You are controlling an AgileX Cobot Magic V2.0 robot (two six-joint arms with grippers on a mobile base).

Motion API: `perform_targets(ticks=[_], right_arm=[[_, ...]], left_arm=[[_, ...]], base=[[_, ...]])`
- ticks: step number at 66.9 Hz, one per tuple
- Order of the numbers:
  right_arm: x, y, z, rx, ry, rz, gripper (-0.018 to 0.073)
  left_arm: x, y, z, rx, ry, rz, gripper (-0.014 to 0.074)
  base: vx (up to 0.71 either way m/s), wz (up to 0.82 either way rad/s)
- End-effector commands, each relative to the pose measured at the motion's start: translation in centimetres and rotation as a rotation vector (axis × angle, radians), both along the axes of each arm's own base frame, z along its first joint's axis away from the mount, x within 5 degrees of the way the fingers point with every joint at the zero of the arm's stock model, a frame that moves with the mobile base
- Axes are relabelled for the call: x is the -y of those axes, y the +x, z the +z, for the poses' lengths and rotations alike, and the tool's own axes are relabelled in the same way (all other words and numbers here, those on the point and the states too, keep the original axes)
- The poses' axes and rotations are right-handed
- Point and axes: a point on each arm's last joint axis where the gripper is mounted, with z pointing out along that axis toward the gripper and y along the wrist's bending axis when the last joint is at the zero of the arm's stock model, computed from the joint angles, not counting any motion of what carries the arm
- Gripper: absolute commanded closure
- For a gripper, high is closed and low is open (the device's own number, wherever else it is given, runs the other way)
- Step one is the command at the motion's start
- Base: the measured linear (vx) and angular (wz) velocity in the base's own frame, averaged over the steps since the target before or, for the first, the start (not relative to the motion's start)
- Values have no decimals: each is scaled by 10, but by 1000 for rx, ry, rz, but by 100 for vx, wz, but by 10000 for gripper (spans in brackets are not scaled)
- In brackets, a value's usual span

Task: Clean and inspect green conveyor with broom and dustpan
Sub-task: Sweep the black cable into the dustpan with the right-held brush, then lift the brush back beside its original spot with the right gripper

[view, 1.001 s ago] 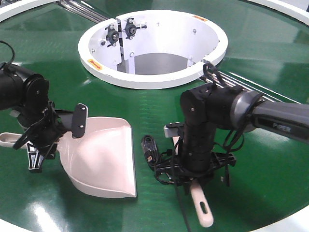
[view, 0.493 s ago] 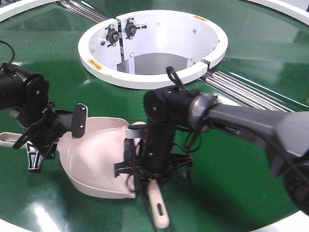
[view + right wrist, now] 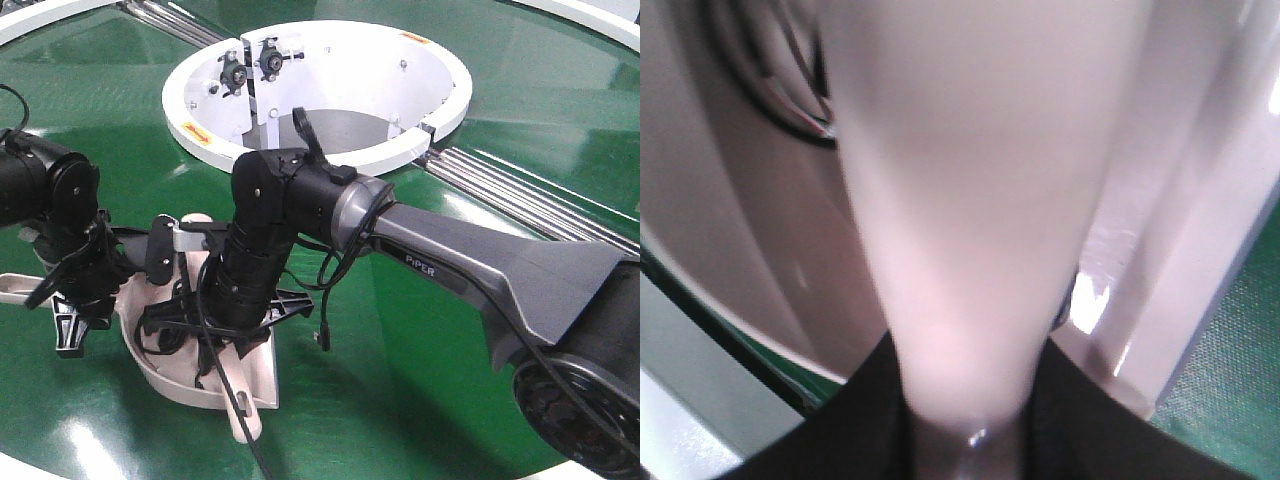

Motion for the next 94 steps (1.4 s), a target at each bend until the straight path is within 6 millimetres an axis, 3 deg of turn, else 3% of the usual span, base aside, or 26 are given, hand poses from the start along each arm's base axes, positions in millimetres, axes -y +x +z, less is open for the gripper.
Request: perform_targets(ticks=[1,29,47,63,72,84,94], right_arm=[[9,-6,45,57,36,36,564],[50,9,70,172,-30,-26,564],[135,11,56,137,-194,-78,564],[223,4,58,133,-268,-136,564],[261,1,58,145,-268,-174,564],[291,-2,53,137,-276,-208,564],[293,-1,53,145,-276,-192,564]], left_arm=[[3,1,22,82,-36,6,603],[3,1,22,82,-36,6,603],[3,1,22,82,-35,5,603],[3,1,22,82,-35,5,603],[3,1,22,82,-35,5,603],[3,1,22,82,-35,5,603],[3,1,22,82,-35,5,603]], base=[[0,0],[0,0],[0,0],[0,0],[0,0],[0,0],[0,0]])
